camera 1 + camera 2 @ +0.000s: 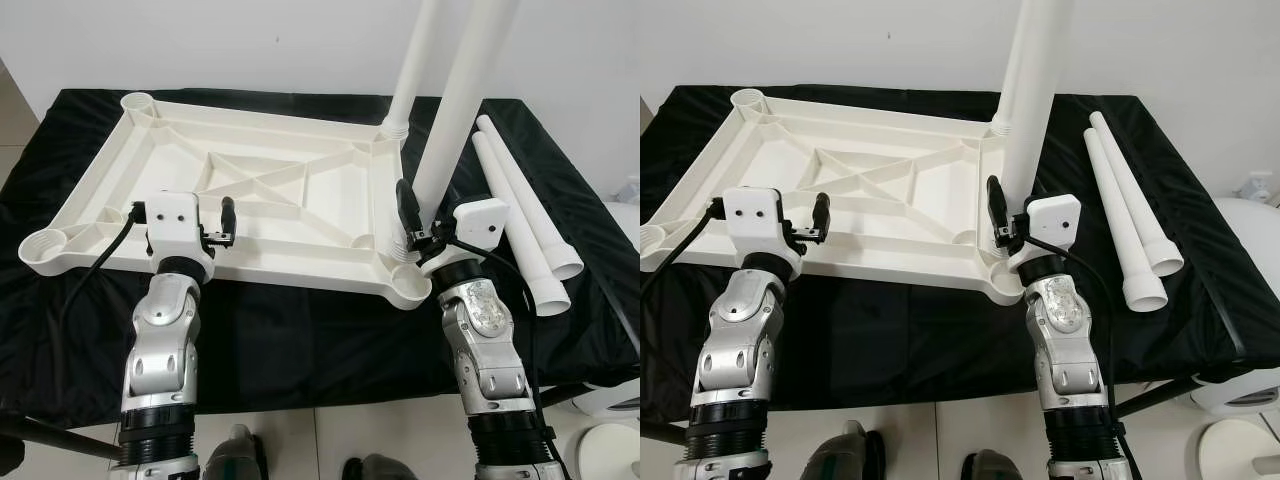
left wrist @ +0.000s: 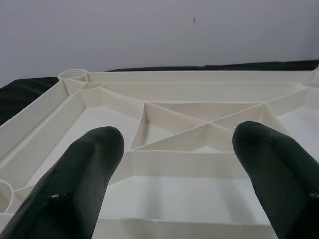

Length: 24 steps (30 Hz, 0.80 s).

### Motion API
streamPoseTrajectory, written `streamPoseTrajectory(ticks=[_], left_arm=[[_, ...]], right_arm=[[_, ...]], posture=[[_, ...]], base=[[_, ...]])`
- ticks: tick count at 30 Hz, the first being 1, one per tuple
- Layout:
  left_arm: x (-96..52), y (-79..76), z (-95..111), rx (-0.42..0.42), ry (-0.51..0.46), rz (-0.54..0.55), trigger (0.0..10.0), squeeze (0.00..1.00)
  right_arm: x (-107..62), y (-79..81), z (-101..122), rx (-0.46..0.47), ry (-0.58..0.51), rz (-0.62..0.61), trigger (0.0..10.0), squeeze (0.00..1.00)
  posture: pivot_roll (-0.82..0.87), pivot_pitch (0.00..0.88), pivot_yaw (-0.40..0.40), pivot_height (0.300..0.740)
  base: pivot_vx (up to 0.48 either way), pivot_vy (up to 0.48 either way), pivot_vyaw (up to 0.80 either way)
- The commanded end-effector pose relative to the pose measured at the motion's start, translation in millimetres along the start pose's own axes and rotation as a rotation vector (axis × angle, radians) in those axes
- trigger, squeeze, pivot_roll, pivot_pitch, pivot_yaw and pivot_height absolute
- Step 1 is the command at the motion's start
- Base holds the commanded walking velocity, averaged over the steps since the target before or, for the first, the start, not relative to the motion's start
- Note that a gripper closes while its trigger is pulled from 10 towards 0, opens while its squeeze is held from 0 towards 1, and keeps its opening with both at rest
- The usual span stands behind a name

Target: Building children table

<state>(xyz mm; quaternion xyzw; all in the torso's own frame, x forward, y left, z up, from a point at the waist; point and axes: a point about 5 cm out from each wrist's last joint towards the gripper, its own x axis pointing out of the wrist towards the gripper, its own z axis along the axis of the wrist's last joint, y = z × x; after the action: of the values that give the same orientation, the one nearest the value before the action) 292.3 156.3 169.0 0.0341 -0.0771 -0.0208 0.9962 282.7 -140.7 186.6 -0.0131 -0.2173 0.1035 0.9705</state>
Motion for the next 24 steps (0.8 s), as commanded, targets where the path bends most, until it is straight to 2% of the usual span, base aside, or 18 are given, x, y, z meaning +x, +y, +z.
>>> streamPoseTrajectory(ticks=[1, 11, 17, 24], left_arm=[[-3.9, 1.5, -2.9, 0.006, 0.007, 0.082, 10.0, 0.0], [-17.8, -5.6, 1.0, 0.02, -0.051, 0.103, 10.0, 0.0], [-20.2, -4.9, -0.6, 0.022, -0.043, 0.1, 10.0, 0.0], [-22.5, -4.5, -1.8, 0.03, -0.033, 0.069, 10.0, 0.0]], right_arm=[[-3.3, -2.1, -4.4, -0.003, 0.008, -0.002, 10.0, 0.0], [-14.4, -4.7, -3.4, 0.011, 0.01, -0.039, 10.0, 0.0], [-20.8, -3.9, -5.3, 0.013, 0.026, -0.038, 10.0, 0.0], [-19.0, -8.4, -1.4, 0.012, 0.012, -0.031, 10.0, 0.0]], posture=[[0.05, 0.014, -0.015, 0.74], [0.04, 0.026, -0.023, 0.74], [0.04, 0.025, -0.034, 0.74], [0.05, 0.017, -0.03, 0.74]], base=[[0.0, 0.0, 0.0], [0.0, 0.0, 0.0], [0.0, 0.0, 0.0], [0.0, 0.0, 0.0]])
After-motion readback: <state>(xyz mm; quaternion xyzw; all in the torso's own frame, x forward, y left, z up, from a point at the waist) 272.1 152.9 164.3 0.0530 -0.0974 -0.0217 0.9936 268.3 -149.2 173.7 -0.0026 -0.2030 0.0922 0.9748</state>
